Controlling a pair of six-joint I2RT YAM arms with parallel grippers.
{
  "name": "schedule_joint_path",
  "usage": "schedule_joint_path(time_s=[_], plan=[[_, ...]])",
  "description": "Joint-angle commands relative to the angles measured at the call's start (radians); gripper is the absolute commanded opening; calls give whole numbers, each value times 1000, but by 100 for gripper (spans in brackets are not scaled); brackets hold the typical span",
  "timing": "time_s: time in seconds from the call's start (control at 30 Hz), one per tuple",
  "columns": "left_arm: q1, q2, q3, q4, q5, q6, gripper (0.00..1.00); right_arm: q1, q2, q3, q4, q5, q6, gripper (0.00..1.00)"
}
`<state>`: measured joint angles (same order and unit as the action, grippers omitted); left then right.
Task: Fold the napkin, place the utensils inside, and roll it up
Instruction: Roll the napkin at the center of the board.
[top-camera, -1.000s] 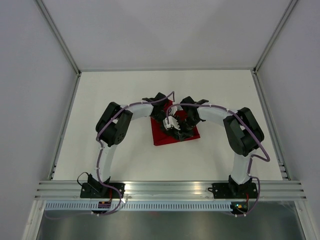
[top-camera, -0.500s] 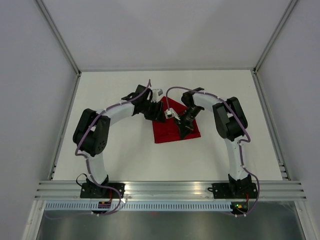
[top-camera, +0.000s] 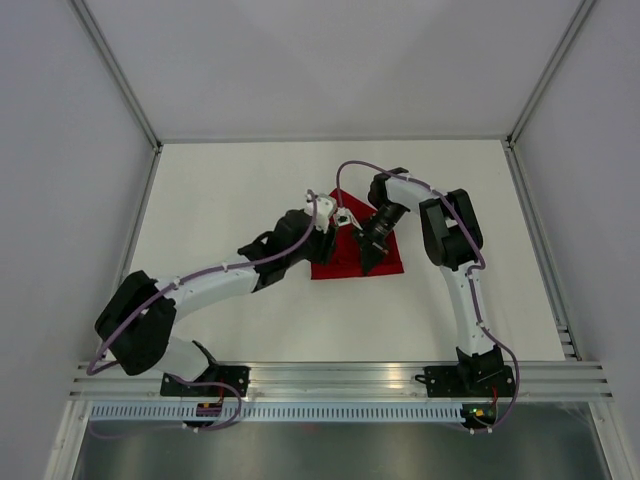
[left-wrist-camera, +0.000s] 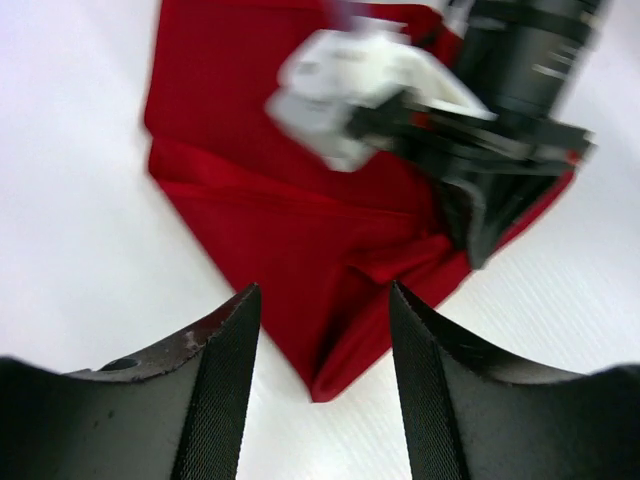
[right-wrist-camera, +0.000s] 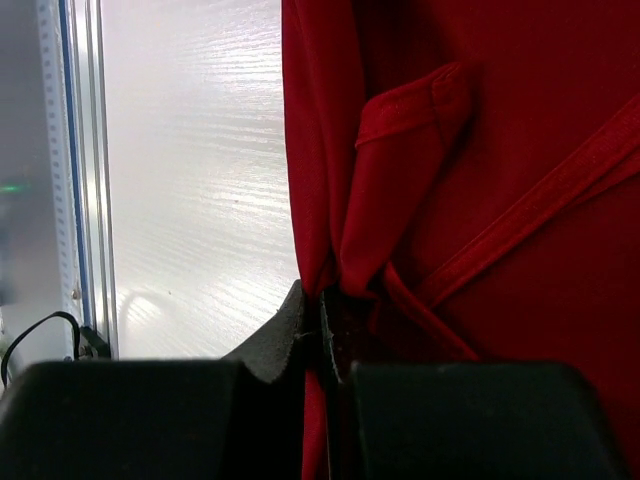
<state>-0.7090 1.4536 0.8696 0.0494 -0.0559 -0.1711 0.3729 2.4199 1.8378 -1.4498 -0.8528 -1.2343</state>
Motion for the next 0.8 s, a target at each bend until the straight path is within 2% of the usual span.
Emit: schedule_joint_path(time_s=[0.0, 0.2, 0.33, 0.47, 0.63, 0.77], plan=[[-139, -9, -56, 174, -287, 168, 60, -11, 53, 31, -3, 44, -56, 9], [-337, 132, -52, 256, -412, 418, 61, -14, 68, 26, -1, 60, -36, 9], [-404, 246, -21, 317, -426, 553, 63, -20, 73, 31, -3, 61, -24, 9], [-415, 303, -11, 369, -369, 602, 64, -20, 77, 32, -3, 64, -17, 9], [-411, 376, 3, 395, -363, 654, 65, -23, 84, 32, -3, 69, -14, 9], [-394, 413, 11, 402, -329, 650, 66, -23, 87, 35, -3, 70, -10, 9]])
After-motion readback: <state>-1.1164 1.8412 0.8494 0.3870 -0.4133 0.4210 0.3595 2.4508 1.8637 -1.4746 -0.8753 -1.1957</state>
